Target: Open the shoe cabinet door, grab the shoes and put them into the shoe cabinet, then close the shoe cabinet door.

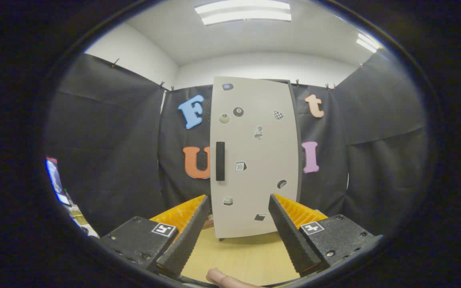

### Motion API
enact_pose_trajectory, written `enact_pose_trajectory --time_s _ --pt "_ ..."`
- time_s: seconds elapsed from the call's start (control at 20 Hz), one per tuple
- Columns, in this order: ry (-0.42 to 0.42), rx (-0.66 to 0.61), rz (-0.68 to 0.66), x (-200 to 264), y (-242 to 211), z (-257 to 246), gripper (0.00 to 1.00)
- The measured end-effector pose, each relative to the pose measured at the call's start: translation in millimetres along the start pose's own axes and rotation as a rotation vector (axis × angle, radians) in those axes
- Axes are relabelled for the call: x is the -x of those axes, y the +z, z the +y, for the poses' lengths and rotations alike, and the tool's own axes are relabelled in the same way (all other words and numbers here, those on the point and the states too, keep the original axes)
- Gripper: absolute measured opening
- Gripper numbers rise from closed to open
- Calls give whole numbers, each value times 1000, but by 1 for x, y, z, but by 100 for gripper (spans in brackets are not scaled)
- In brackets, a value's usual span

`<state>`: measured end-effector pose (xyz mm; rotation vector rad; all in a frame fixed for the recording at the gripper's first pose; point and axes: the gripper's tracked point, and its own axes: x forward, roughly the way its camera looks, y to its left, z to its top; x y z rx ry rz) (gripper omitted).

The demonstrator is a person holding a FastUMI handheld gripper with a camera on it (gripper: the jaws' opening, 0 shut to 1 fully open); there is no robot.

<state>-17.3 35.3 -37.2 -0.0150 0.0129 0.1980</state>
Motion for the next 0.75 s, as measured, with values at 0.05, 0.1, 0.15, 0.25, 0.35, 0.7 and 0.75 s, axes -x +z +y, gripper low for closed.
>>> enact_pose_trajectory --time_s 0.05,0.1,0.15,0.25,0.35,0.7,0.75 --pt "9 2 -10 8 2 3 100" --pt "15 0 -26 15 5 3 99" --pt "8 -10 -42 21 8 0 100" --pt "-9 -25 -72 31 11 -5 99" --pt "-24 -18 -82 36 10 -11 99" --pt "-74 -20 -71 30 1 -25 99" --pt "-82 -17 -66 27 -2 -28 99"
